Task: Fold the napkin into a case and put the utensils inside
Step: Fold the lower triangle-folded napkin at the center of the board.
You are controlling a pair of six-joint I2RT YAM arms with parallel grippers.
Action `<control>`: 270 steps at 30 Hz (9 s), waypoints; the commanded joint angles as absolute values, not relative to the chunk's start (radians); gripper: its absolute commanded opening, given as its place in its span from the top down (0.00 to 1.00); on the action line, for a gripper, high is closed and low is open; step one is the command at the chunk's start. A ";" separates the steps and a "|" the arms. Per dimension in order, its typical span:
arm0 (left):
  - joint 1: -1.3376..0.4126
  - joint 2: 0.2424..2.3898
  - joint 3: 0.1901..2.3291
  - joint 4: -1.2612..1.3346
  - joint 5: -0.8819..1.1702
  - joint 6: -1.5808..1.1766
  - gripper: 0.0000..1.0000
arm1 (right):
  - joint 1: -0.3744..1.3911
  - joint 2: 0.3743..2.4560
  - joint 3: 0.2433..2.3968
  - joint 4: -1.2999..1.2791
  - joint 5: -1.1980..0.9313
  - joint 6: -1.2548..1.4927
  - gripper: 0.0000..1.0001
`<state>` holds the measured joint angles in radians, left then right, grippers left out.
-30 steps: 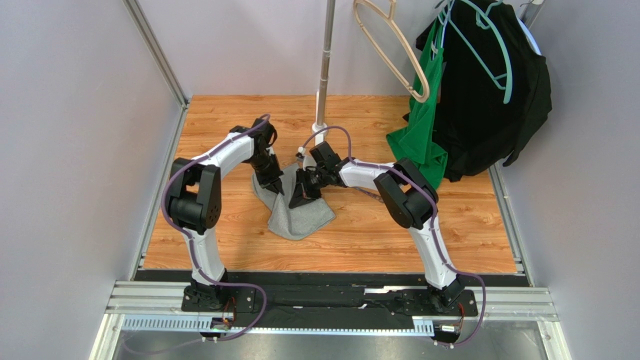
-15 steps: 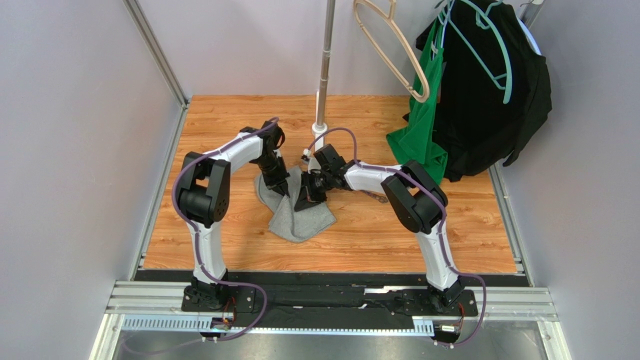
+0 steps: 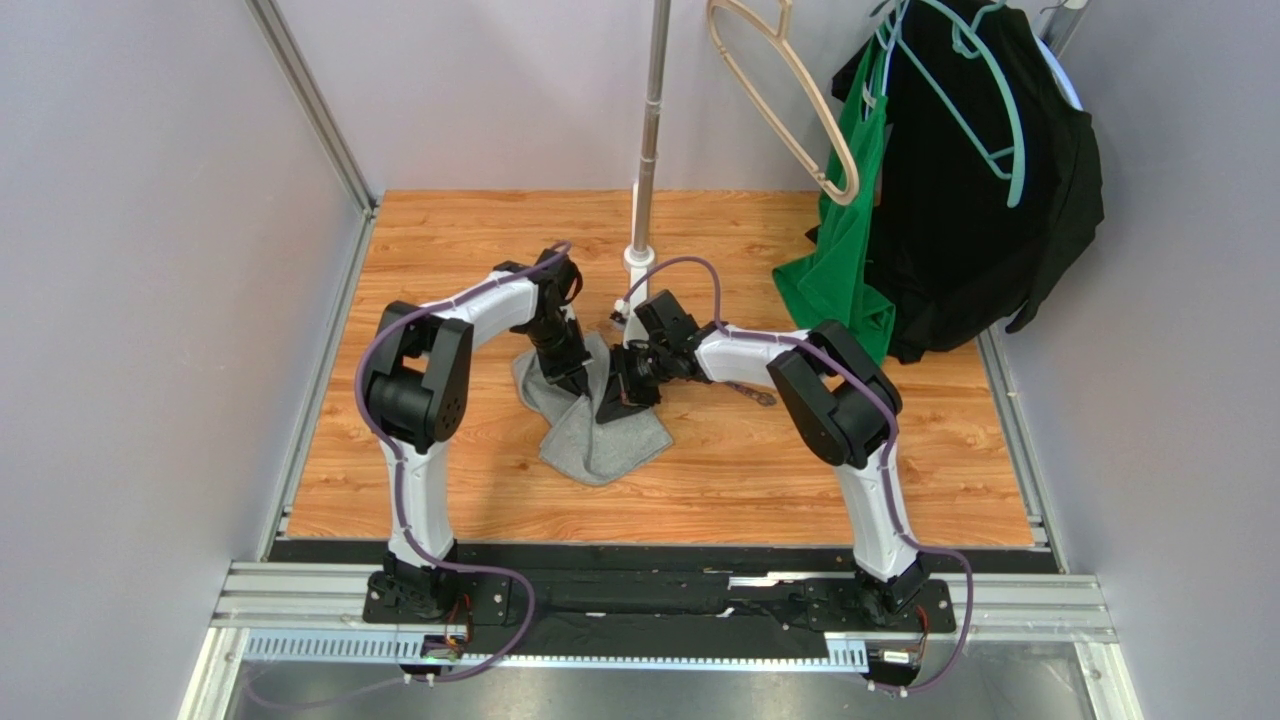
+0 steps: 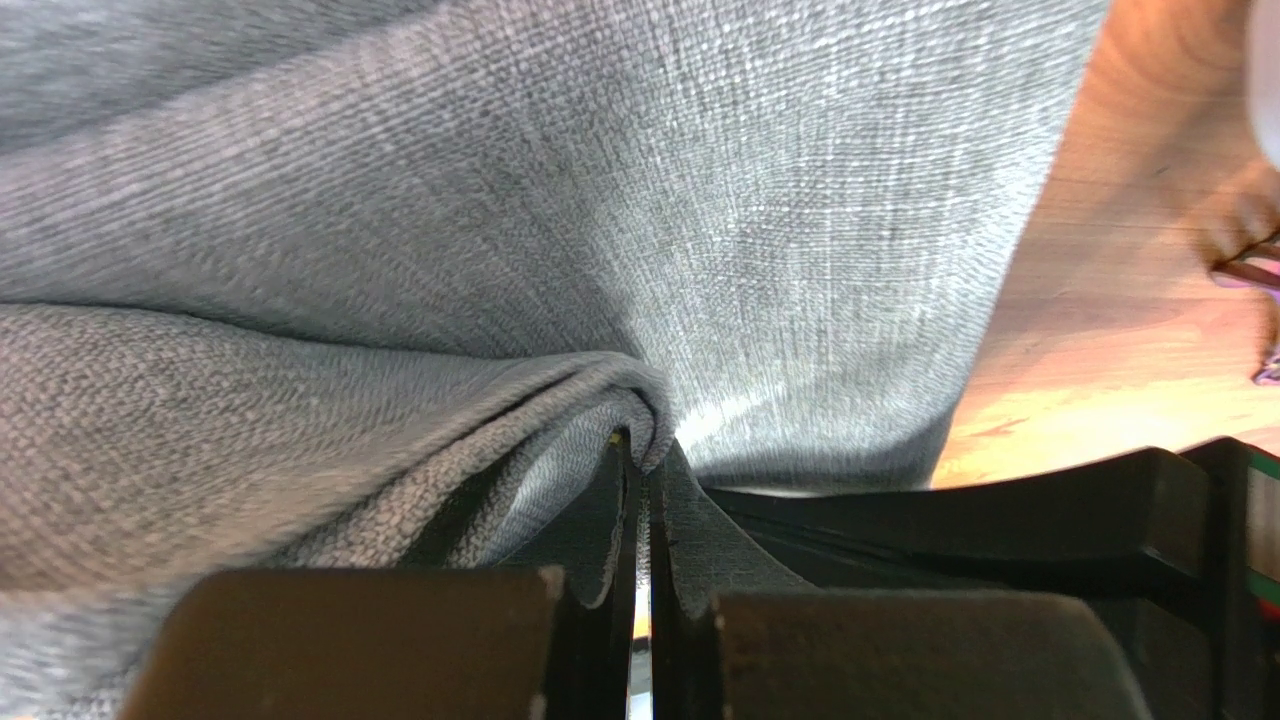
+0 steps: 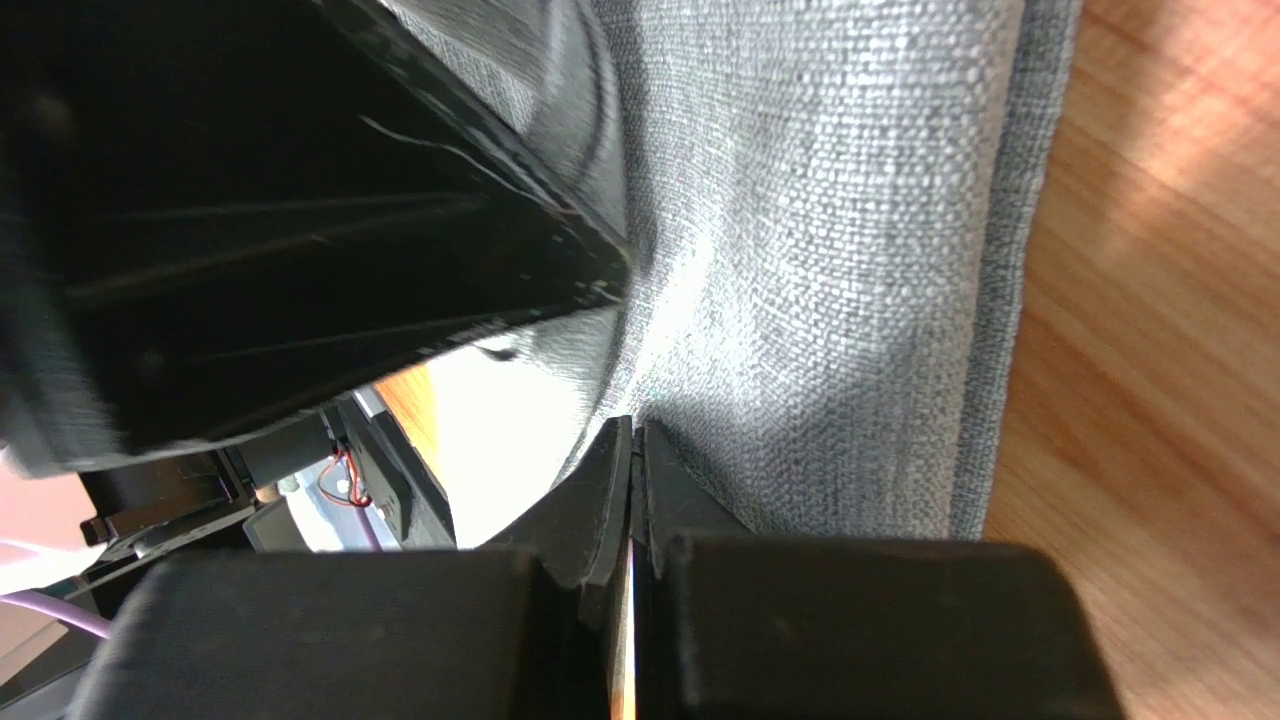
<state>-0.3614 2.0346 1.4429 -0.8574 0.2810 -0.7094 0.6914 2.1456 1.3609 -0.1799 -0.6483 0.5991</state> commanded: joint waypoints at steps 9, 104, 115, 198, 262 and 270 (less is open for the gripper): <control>-0.370 2.057 1.428 -0.792 0.284 -0.729 1.00 | 0.730 1.887 1.151 -0.138 -0.608 0.453 0.61; -0.383 2.103 1.447 -0.801 0.322 -0.706 1.00 | 1.143 1.858 1.270 -0.425 -0.022 0.071 0.45; -0.383 2.106 1.451 -0.799 0.331 -0.698 1.00 | 1.164 1.974 1.315 -0.456 0.031 0.048 0.44; -0.364 2.115 1.476 -0.830 0.325 -0.637 1.00 | 1.157 1.996 1.459 -0.466 0.032 -0.040 0.51; -0.417 2.105 1.531 -0.902 0.193 -0.586 1.00 | 0.652 1.644 1.037 -0.159 -0.337 0.417 0.55; -0.434 2.094 1.523 -0.953 0.190 -0.519 1.00 | 0.649 1.766 1.051 -0.095 -0.436 0.466 0.86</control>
<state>-0.4316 2.1006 1.5269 -0.9321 0.2684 -0.5869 0.6441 1.7195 1.0500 -0.1177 -0.3630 0.4553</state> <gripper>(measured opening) 0.017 0.157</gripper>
